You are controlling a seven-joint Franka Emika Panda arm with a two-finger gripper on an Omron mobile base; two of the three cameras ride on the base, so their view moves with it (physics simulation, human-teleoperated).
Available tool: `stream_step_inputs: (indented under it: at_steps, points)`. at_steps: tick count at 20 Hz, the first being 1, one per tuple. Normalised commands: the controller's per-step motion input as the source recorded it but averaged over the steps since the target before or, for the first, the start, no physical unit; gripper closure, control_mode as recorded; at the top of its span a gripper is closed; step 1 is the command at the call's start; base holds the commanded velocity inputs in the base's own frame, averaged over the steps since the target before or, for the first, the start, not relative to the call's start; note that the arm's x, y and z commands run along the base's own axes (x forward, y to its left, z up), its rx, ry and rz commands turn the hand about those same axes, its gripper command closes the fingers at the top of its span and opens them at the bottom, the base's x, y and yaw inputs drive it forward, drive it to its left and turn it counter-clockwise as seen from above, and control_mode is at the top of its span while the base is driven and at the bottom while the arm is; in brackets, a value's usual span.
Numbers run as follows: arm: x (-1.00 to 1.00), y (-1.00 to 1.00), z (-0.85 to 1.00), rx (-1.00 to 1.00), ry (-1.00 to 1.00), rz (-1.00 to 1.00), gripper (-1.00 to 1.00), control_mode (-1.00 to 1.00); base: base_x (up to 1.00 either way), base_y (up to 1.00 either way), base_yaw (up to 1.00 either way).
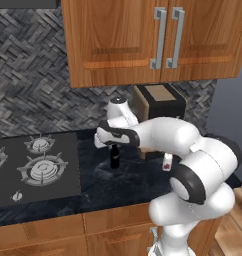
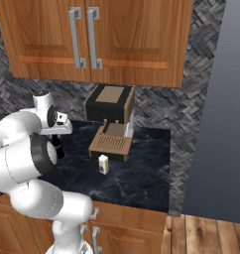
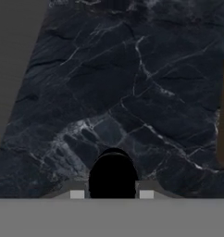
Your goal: Move the drinks to the dining counter.
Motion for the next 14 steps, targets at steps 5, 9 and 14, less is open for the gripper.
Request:
stream_step_inputs:
  at_steps: [5,9,14]
  points:
    - [-0.5,-0.16,0.73,0.0,-0.05,0.0,1.0,-1.0,0.0,0.0,0.0]
    - [-0.86,-0.43,0.86,0.02,0.01,0.0,1.0,-1.0,0.0,0.0,0.0]
    - [-0.93,-0.41,0.99,0.05,0.01,0.0,1.0,-1.0,0.0,0.0,0.0]
